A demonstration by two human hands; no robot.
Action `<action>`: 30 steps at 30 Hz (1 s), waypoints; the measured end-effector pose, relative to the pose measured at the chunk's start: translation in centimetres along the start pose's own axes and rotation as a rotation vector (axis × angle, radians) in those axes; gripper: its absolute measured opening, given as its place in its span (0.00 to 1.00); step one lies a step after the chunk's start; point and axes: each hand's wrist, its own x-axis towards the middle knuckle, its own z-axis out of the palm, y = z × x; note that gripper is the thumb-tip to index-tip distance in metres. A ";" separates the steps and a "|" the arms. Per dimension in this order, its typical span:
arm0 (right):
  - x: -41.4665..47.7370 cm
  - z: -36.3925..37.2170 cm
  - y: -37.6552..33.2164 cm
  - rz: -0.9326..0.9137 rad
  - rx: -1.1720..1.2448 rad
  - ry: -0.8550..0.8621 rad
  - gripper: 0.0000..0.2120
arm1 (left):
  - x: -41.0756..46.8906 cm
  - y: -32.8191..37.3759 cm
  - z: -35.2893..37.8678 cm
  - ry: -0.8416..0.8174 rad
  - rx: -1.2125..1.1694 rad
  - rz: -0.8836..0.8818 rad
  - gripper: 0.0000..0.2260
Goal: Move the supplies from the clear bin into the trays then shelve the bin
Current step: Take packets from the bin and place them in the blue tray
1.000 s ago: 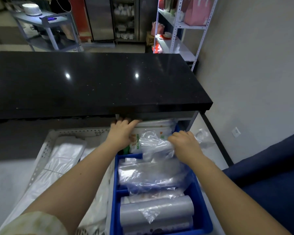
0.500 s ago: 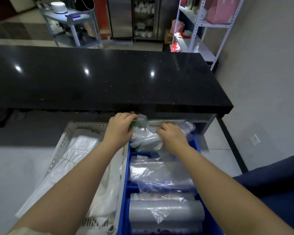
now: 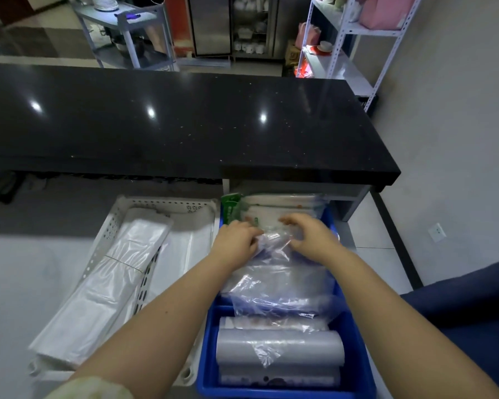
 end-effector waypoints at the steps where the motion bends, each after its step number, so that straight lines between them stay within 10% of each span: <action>1: -0.5 -0.1 0.3 -0.041 -0.035 0.112 0.19 | 0.1 0.0 0.0 -0.001 0.000 -0.003 0.16; 11: 1.1 2.9 -1.1 -0.028 -0.258 0.094 0.03 | -0.6 -0.3 -2.3 0.246 -0.242 0.033 0.11; 30: -1.4 1.4 0.2 0.252 -0.136 -0.251 0.12 | 1.4 0.8 -1.2 -0.228 -0.059 -0.085 0.12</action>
